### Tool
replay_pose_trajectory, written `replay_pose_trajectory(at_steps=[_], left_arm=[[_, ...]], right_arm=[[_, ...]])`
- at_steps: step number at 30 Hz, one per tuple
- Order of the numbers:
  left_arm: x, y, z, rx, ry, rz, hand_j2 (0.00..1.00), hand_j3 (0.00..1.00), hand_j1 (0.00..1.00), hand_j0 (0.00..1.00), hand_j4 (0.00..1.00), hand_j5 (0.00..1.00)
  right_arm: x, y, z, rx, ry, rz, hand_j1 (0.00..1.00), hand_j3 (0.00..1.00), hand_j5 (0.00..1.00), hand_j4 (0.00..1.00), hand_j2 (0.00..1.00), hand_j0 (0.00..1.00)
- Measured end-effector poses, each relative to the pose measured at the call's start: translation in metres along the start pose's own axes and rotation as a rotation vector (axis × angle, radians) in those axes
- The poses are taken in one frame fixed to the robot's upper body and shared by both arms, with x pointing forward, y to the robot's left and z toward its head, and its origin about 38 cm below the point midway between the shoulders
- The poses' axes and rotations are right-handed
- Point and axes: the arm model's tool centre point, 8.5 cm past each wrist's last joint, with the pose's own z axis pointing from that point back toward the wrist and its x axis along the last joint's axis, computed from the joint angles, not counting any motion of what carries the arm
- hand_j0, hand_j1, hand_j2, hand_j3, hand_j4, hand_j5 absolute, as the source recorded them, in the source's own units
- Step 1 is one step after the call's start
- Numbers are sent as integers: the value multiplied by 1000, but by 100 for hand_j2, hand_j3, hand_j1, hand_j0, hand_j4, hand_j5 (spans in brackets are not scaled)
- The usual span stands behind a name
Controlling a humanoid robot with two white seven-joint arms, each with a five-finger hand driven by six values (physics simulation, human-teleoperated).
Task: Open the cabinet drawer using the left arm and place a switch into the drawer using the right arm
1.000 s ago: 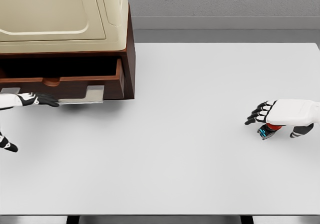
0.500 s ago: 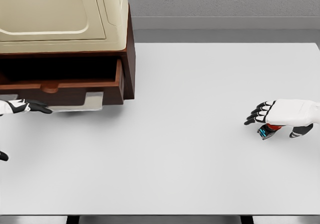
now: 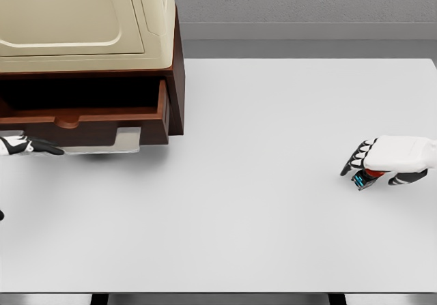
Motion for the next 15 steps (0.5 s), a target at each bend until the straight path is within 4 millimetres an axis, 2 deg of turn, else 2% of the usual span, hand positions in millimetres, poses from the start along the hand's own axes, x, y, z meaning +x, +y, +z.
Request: replay_pose_trajectory(at_steps=[4, 10, 15], left_arm=[[3, 6, 2, 26, -11, 7, 100, 100, 100, 100, 100, 100], [9, 15, 7, 73, -35, 35, 100, 100, 100, 100, 100, 100], [15, 25, 17, 134, -59, 77, 100, 100, 100, 100, 100, 100]], right_arm=[[-1, 0, 0, -1, 1, -1, 82, 82, 82, 82, 82, 82], [-1, -1, 0, -2, 1, -1, 71, 71, 71, 71, 71, 71], [0, 0, -1, 0, 0, -2, 69, 69, 69, 69, 69, 69]])
